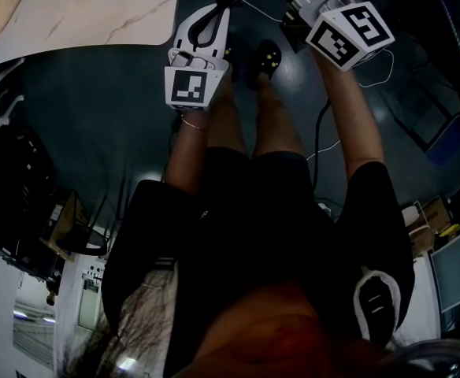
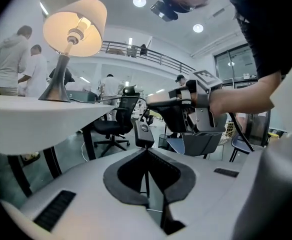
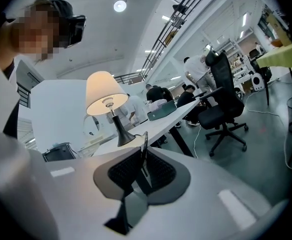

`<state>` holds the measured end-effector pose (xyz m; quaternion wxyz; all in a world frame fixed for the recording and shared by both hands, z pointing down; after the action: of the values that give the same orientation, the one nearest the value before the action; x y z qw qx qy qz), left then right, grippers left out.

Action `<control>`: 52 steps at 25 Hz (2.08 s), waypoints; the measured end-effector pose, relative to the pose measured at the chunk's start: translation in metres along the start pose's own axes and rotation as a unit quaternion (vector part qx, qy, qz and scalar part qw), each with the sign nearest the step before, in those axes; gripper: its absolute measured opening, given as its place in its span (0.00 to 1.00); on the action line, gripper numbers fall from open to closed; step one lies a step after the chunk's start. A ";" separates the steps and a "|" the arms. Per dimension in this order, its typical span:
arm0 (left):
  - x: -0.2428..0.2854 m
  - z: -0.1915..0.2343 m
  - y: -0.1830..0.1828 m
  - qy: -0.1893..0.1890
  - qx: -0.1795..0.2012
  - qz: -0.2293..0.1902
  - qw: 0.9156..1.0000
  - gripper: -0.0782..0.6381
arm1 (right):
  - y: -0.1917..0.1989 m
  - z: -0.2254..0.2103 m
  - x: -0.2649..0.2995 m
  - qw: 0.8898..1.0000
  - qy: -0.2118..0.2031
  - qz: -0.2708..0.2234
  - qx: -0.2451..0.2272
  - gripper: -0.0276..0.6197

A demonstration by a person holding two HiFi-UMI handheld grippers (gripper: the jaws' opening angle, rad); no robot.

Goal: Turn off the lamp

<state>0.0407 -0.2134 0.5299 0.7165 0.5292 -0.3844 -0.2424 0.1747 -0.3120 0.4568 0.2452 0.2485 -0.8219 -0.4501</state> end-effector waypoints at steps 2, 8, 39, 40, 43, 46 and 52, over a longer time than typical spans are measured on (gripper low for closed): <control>-0.002 -0.003 -0.006 0.006 -0.005 -0.006 1.000 0.13 | 0.000 -0.002 -0.004 1.000 0.007 -0.003 0.004 0.07; -0.005 -0.007 -0.014 0.016 -0.004 -0.014 1.000 0.13 | 0.005 -0.005 -0.018 0.999 0.012 -0.016 0.038 0.08; -0.001 -0.010 -0.036 0.049 -0.004 -0.036 0.998 0.13 | 0.043 0.034 0.000 0.976 -0.142 0.007 0.166 0.19; -0.001 -0.010 -0.036 0.049 -0.003 -0.035 0.998 0.13 | 0.042 0.034 0.000 0.976 -0.143 0.007 0.166 0.19; -0.001 -0.010 -0.036 0.052 -0.001 -0.035 0.998 0.13 | 0.042 0.034 0.000 0.975 -0.145 0.008 0.167 0.18; -0.001 -0.010 -0.036 0.058 -0.001 -0.038 0.998 0.13 | 0.042 0.034 0.000 0.974 -0.146 0.007 0.171 0.18; 0.000 -0.010 -0.036 0.061 0.003 -0.041 0.997 0.13 | 0.042 0.034 0.000 0.973 -0.144 0.003 0.180 0.18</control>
<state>0.0510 -0.2193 0.4949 0.7267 0.5599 -0.3192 -0.2377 0.1454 -0.2712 0.4771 0.0765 0.2183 -0.9170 -0.3250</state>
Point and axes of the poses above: the fingertips, and each gripper's own axes: x forward along the fingers, z to its left, y out of its underside, the point moved 6 cm from there along -x, backward along the fingers, and after that the axes turned 2 degrees about y, right-handed, at the moved point
